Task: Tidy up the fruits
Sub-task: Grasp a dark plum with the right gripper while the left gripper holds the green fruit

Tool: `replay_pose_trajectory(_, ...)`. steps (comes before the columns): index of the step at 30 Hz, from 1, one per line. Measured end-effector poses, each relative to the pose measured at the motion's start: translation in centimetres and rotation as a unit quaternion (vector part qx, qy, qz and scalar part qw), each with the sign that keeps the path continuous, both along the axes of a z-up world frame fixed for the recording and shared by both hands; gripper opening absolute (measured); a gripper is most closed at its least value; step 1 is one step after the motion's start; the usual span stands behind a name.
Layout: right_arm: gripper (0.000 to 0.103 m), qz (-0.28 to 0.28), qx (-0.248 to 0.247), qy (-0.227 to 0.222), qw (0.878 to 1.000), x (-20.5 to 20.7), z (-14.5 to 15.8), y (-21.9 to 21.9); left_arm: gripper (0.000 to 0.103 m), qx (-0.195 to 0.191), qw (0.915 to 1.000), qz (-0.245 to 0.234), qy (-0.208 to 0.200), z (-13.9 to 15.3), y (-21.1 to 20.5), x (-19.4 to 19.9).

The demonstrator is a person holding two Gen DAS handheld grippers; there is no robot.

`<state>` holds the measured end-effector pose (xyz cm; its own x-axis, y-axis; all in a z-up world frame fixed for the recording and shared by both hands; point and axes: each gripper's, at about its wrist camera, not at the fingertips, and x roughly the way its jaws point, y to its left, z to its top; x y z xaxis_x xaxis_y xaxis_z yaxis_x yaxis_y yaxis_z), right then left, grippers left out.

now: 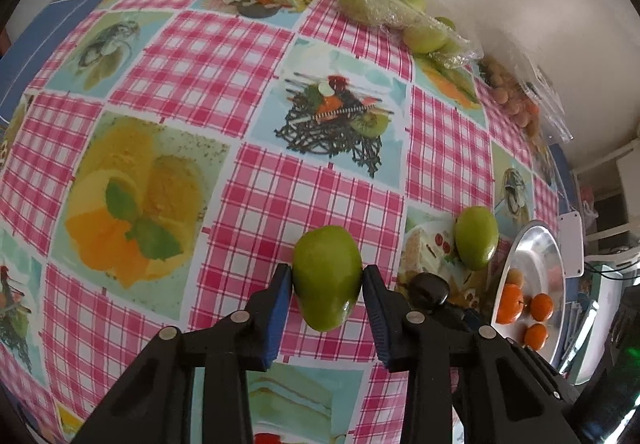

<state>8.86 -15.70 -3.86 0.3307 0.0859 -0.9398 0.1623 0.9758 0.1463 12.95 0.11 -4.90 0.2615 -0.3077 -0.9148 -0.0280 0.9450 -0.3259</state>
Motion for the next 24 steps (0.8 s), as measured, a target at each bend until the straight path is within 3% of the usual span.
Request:
replay_pose_trajectory(5, 0.026, 0.0, -0.001, -0.015, 1.0, -0.3, 1.1, -0.1, 0.039, -0.006, 0.9998, -0.001, -0.02, 1.3, 0.1, 0.0)
replay_pose_trajectory(13, 0.027, 0.008, -0.007, -0.007, 1.0, 0.0, 0.5, 0.2, 0.039, -0.014, 0.9997, 0.004, -0.017, 1.3, 0.2, 0.1)
replay_pose_trajectory(14, 0.029, 0.008, -0.007, -0.011, 1.0, -0.1, 0.7, 0.2, 0.039, -0.015, 0.9997, 0.005, -0.016, 1.3, 0.3, 0.1)
replay_pose_trajectory(16, 0.047, 0.013, -0.011, -0.017, 1.0, 0.0, 0.8, 0.2, 0.039, -0.016, 0.9998, 0.005, -0.014, 1.1, 0.2, 0.2)
replay_pose_trajectory(21, 0.058, 0.023, -0.012, -0.024, 0.999, 0.1, 0.6, 0.5, 0.039, -0.02, 0.9997, 0.005, -0.013, 1.2, 0.3, -0.1)
replay_pose_trajectory(24, 0.058, 0.032, -0.012, -0.023, 0.999, 0.3, 0.2, 0.8, 0.039, -0.022, 0.9997, 0.005, -0.01, 1.1, 0.2, -0.1)
